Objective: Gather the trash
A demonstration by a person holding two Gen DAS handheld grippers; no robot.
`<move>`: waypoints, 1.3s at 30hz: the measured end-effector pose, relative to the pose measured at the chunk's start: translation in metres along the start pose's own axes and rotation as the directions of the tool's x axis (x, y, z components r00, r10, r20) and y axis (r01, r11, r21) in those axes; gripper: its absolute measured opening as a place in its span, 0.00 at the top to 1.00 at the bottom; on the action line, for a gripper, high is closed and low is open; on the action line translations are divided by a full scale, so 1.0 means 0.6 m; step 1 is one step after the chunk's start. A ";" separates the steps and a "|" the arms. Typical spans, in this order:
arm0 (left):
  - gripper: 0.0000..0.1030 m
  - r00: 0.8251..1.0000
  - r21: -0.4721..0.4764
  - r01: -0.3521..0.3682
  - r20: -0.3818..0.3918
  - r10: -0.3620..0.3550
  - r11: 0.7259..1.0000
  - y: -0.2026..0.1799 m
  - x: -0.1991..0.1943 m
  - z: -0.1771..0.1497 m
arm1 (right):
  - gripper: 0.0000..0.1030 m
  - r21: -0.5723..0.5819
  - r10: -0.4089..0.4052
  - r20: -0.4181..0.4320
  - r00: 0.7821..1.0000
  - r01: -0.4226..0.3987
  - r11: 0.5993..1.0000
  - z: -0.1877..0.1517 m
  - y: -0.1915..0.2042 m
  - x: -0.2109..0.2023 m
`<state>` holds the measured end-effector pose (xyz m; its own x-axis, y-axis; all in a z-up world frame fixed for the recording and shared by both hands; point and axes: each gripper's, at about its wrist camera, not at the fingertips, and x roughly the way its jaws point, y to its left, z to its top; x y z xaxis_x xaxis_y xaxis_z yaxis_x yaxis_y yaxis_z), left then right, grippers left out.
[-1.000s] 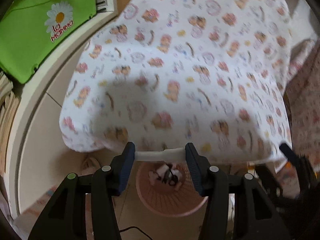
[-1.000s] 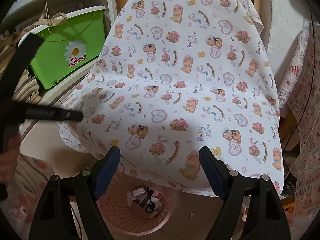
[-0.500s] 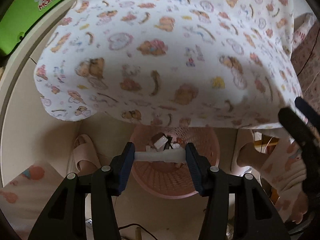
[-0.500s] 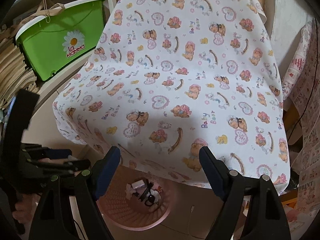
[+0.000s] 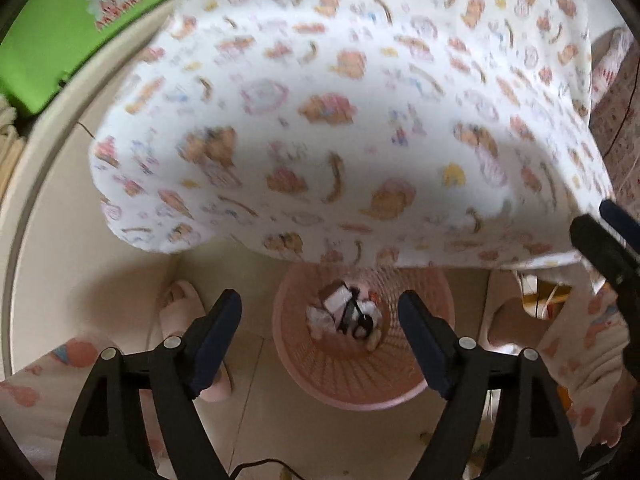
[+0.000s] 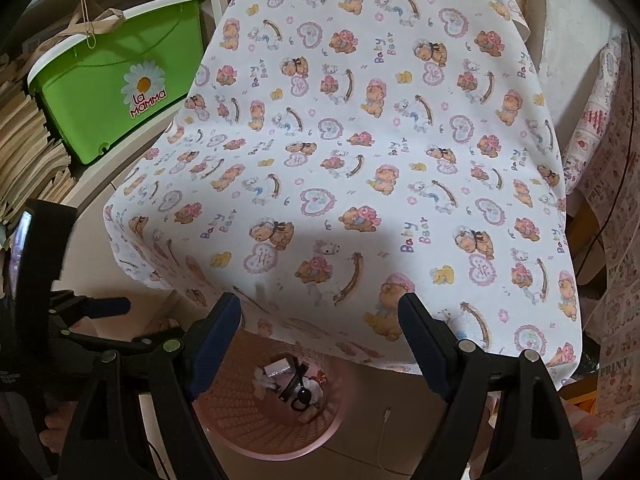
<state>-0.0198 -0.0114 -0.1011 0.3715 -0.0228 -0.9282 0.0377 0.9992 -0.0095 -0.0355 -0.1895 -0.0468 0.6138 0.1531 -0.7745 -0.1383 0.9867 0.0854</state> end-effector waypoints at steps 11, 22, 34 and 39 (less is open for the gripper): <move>0.12 0.935 -0.018 -0.087 0.345 0.087 0.996 0.016 -0.126 0.014 | 0.15 0.011 -0.033 0.049 0.998 0.032 0.999 0.006 -0.005 -0.033; 0.01 0.846 0.014 -0.121 0.525 0.096 0.993 -0.002 -0.182 0.010 | 0.00 0.054 -0.106 0.182 0.978 0.098 0.994 0.019 -0.016 -0.078; 0.01 0.816 0.007 -0.050 0.577 0.036 0.999 0.002 -0.201 0.004 | 0.00 0.005 -0.109 0.272 0.956 0.112 0.994 0.024 0.001 -0.112; 0.01 0.819 0.003 -0.058 0.573 0.046 0.998 0.001 -0.199 0.005 | 0.00 -0.003 -0.111 0.302 0.947 0.117 0.993 0.025 0.005 -0.121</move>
<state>-0.0612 -0.0083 0.0106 0.8369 0.0092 -0.5472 0.0189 0.9988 0.0457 -0.0691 -0.1966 0.0190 0.8310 0.0523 -0.5538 -0.0680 0.9977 -0.0079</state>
